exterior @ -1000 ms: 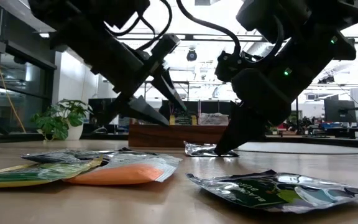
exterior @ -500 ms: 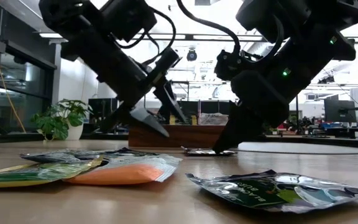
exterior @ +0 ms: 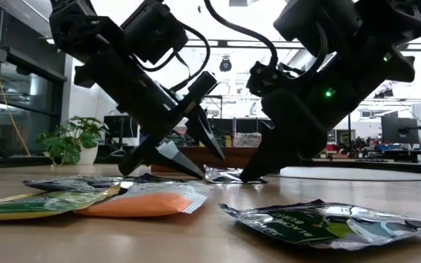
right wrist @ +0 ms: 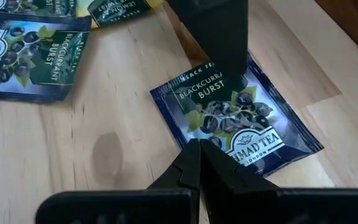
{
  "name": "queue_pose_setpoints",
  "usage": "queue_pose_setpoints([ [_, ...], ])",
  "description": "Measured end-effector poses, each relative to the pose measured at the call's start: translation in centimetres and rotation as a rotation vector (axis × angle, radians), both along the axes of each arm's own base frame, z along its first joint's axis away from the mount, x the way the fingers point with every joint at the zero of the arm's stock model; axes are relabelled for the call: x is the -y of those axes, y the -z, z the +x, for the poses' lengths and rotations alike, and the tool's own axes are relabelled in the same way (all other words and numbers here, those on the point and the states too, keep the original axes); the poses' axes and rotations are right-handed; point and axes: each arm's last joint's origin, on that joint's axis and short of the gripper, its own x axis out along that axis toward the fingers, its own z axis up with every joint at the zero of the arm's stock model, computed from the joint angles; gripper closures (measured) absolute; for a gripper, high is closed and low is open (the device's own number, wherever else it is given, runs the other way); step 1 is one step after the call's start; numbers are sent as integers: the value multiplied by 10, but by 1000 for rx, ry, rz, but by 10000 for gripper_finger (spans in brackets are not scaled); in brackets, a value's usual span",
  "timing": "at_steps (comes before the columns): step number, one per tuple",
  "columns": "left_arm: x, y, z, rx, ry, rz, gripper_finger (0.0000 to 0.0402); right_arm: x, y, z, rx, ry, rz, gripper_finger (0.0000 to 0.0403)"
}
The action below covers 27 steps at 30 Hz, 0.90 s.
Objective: Pick & Place Tea
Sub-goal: Put the violet tea bag into the left section of the wooden organizer
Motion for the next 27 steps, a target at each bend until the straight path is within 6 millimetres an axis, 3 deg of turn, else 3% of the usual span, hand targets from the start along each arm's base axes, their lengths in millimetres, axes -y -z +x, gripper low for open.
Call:
queue_pose_setpoints([
  [15, 0, 0, 0, -4, -5, -1, 226, -1, 0, 1, 12, -19, 0, 403],
  [19, 0, 1, -1, -13, 17, 0, 275, -1, 0, 1, 11, -19, 0, 403],
  [25, 0, 2, -1, -21, 46, 33, 384, -1, 0, 1, 11, -19, 0, 403],
  [27, 0, 2, -2, -34, 49, 39, 393, -1, 0, 1, 11, -19, 0, 403],
])
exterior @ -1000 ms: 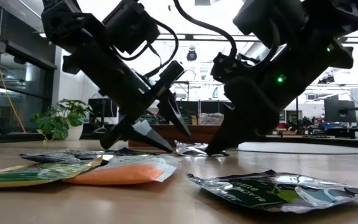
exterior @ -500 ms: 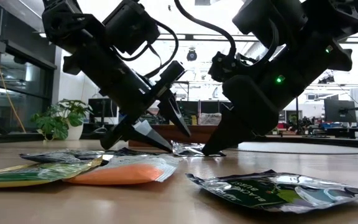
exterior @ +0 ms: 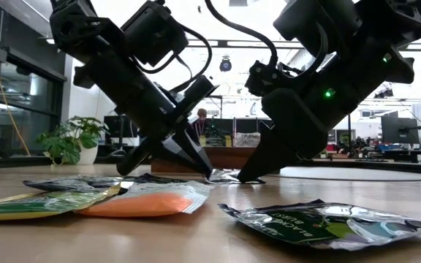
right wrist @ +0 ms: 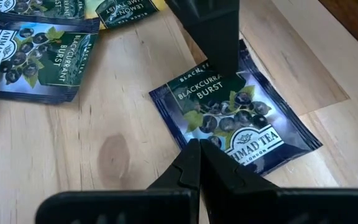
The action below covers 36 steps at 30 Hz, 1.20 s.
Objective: Pick & Place Tea
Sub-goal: Put the violet tea bag into the left section of the wooden organizer
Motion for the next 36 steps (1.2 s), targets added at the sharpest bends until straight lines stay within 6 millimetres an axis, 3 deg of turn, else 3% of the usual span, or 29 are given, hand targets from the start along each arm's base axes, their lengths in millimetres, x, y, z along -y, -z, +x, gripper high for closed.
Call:
queue_pose_setpoints([
  [5, 0, 1, -1, -17, 10, -2, 399, 0, 0, 0, 0, -15, -15, 402],
  [9, 0, 1, -1, -20, 16, 2, 401, 0, -12, -1, 13, -47, -24, 402],
  [20, 0, 0, -3, -41, 83, 87, 401, 4, -92, -23, 96, -210, 12, 392],
  [30, -2, -36, -9, 9, 217, 282, 401, 8, -103, -37, 25, -217, 3, 391],
  [36, -5, -64, -27, -34, 305, 391, 401, 8, -103, -38, 20, -216, 2, 391],
])
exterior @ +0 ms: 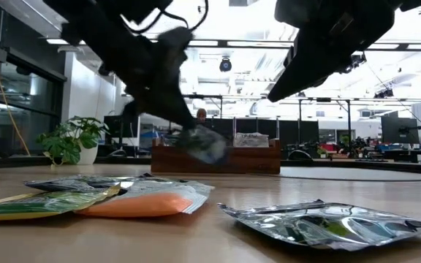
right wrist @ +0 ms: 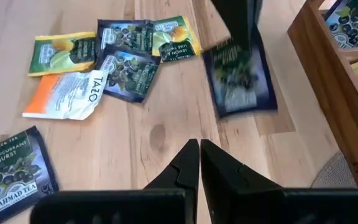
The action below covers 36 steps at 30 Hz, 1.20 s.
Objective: Pick & Place Tea
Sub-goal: Put the violet tea bag into the left section of the wooden organizer
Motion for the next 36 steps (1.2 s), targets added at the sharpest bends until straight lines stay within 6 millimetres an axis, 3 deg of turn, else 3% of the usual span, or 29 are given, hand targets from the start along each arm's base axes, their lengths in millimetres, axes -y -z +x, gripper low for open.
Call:
queue_pose_setpoints([
  [11, -4, -37, -35, -159, 175, 141, 401, 1, -2, 2, 35, 39, -39, 391],
  [17, -5, -76, -40, -348, 283, 244, 401, 1, -5, 4, 70, 32, -69, 391],
  [24, -23, -112, -27, -470, 390, 353, 401, 1, -7, 6, 97, 26, -69, 391],
  [34, -74, -118, -5, -707, 529, 316, 401, 1, -7, 6, 95, 30, -65, 391],
  [36, -84, -118, 8, -688, 532, 335, 401, 1, -7, 6, 95, 29, -64, 391],
])
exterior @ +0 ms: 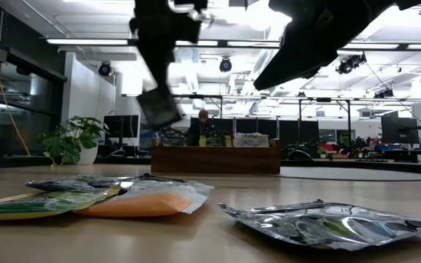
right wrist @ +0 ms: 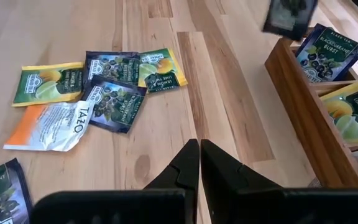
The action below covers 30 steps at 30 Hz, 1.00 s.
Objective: Pick & Place Tea
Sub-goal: Put the violet tea bag into the left section of the wooden organizer
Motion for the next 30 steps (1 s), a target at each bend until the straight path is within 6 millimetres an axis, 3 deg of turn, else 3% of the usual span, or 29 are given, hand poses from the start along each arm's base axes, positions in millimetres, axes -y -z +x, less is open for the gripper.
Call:
queue_pose_setpoints([
  [2, -7, 3, -2, -90, 1, 1, 401, 0, 0, 0, -1, 0, -1, 391],
  [4, -14, 1, 10, -49, 17, 26, 401, 0, 1, -1, -8, -1, -3, 391],
  [7, -22, 4, 6, -127, 23, 43, 401, 0, 1, -1, -20, -2, -1, 391],
  [9, -25, 5, 21, -69, 32, 75, 401, 0, 3, -3, -45, 1, -3, 391],
  [11, -30, 11, 20, -126, 22, 82, 401, 0, 5, -4, -60, 10, 4, 391],
  [30, -32, 9, 26, -124, 62, 132, 401, -6, 6, -8, -79, 12, 3, 391],
])
